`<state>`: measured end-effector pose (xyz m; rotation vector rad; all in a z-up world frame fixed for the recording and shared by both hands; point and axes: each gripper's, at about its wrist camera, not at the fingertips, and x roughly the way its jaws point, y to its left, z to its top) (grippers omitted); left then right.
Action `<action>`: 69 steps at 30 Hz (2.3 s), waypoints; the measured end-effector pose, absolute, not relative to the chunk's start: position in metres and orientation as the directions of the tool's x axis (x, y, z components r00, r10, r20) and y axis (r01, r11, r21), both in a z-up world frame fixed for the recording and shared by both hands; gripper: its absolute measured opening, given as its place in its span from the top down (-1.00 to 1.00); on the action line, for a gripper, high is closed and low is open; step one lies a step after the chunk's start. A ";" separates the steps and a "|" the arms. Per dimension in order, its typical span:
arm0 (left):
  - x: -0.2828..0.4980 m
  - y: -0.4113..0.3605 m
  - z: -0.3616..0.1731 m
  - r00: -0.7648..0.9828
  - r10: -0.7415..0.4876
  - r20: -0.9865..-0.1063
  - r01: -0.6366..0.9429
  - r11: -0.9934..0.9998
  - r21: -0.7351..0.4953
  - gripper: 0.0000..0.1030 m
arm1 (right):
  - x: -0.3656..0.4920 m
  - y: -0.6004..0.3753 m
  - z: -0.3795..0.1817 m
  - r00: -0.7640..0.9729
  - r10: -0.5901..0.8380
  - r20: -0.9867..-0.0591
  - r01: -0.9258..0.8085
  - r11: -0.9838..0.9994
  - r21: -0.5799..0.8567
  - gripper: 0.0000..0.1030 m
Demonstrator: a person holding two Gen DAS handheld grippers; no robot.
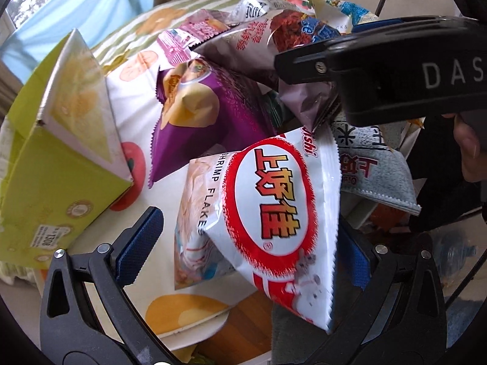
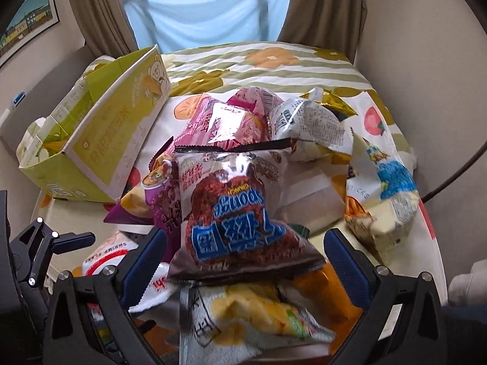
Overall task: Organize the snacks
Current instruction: 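Grasp the white-red shrimp flakes bag with left tool while right grasps blue sponge bag, then carry both bags to the yellow box and open both tools inside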
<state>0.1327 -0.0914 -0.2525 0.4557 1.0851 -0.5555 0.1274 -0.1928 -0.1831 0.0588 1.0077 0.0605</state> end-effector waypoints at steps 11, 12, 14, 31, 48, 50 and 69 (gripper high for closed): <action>0.141 -0.080 -0.257 0.329 -0.225 -0.917 0.637 0.770 0.040 -0.32 | 0.156 -0.180 -0.203 0.483 0.105 -0.869 -0.084 0.994 0.073 -0.63; 0.141 -0.079 -0.257 0.327 -0.226 -0.917 0.634 0.773 0.036 -0.29 | 0.157 -0.179 -0.204 0.477 0.113 -0.872 -0.087 0.993 0.081 -0.55; 0.141 -0.079 -0.254 0.332 -0.230 -0.915 0.626 0.779 0.031 -0.26 | 0.158 -0.180 -0.204 0.473 0.124 -0.872 -0.087 0.992 0.094 -0.45; 0.101 -0.085 -0.181 0.461 -0.190 -0.867 0.521 0.848 0.092 -0.23 | 0.137 -0.197 -0.156 0.533 0.183 -0.826 -0.130 0.983 0.133 -0.20; 0.119 -0.015 -0.105 0.662 -0.028 -0.749 0.228 0.960 0.165 -0.23 | 0.161 -0.174 -0.059 0.624 0.293 -0.724 -0.338 0.937 0.088 -0.20; 0.133 0.005 -0.098 0.683 -0.008 -0.730 0.203 0.963 0.180 -0.24 | 0.168 -0.160 -0.051 0.630 0.309 -0.712 -0.350 0.932 0.095 -0.20; 0.291 0.156 -0.118 0.610 -0.004 -0.792 0.230 0.958 0.172 -0.29 | 0.260 -0.007 -0.061 0.584 0.335 -0.739 -0.315 0.933 0.174 -0.20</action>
